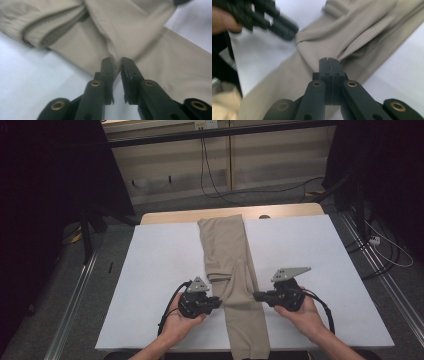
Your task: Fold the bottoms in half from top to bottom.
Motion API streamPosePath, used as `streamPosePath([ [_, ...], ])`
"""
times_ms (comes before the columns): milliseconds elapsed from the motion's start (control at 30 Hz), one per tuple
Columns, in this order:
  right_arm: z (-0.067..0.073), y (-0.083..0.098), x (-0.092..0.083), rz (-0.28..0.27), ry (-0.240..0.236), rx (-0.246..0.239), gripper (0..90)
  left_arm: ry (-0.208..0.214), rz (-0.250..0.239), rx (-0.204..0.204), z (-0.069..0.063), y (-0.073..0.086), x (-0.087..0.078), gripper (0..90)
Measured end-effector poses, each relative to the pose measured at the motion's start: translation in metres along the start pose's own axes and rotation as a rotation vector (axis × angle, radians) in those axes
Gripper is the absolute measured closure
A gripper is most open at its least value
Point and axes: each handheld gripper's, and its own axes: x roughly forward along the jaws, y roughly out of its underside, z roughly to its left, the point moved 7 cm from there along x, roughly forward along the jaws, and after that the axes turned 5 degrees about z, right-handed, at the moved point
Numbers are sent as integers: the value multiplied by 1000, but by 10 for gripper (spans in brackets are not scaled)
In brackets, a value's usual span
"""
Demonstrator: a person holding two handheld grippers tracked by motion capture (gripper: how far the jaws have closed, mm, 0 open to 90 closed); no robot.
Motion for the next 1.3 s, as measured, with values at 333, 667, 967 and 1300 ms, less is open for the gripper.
streamPosePath([
  [333, -15, 5, 2, 34, 50, 19, 782, -72, -36, 52, 12, -57, 35, 460],
  [667, -65, -23, 34, 36, 139, 70, 684, -35, 20, 22, 18, -71, 66, 862],
  [967, -68, -29, 57, 73, 162, 35, 751, -33, -30, -43, 27, -57, 39, 882],
  [1300, -47, -27, 22, -17, 107, 16, 880, 49, -83, 9, 0, -37, 6, 887],
])
